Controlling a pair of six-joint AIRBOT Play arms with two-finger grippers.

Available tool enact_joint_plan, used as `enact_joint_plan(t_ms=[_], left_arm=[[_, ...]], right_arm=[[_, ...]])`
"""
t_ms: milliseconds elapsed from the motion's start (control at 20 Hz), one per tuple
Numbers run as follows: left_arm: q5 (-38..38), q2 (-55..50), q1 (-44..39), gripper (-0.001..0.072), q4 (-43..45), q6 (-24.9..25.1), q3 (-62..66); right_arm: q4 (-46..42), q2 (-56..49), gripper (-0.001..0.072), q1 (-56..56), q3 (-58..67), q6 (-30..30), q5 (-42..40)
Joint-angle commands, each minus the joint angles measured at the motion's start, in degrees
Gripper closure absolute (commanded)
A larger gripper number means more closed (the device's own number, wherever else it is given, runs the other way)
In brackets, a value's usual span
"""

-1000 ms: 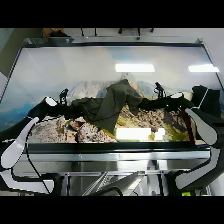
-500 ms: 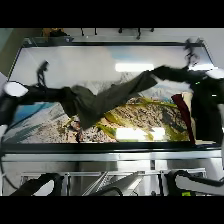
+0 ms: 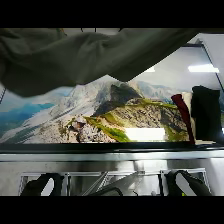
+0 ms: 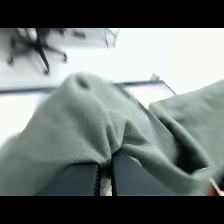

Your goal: Fold the shirts.

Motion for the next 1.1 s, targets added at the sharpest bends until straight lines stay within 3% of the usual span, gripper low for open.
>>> enact_joint_plan(t_ms=[0,250,500,700,950,1000,1050], left_arm=[[-8.9,-1.1,1.9,0.0694,0.3,0.5,2.6],[-8.3,-10.4,-8.3,0.0694,0.3,1.2,-9.2],[0.7,-24.0,-19.3,0.0694,0.4,3.8,-23.3],[3.3,-35.4,-19.4,0.0694,0.4,7.6,-32.2],[6.5,-46.8,-13.5,0.0692,0.2,10.6,-35.9],[5.3,-48.8,-11.7,0.0554,0.2,10.6,-34.9],[3.0,-50.5,-10.0,0.0029,0.1,10.2,-33.7]], right_arm=[[-0.6,0.4,0.0689,-1.9,1.3,0.3,4.5],[4.3,-7.3,0.0688,0.7,-8.4,0.7,13.5],[-2.5,-15.4,0.0688,11.4,-28.6,0.5,8.0],[-10.2,-24.8,0.0688,14.4,-38.2,0.5,0.8],[-9.0,-36.3,0.0688,14.3,-39.0,-1.9,-3.1],[-8.6,-37.5,0.0688,14.3,-39.0,-2.5,-3.5],[-8.6,-38.3,0.0688,14.3,-39.0,-2.5,-3.6]])
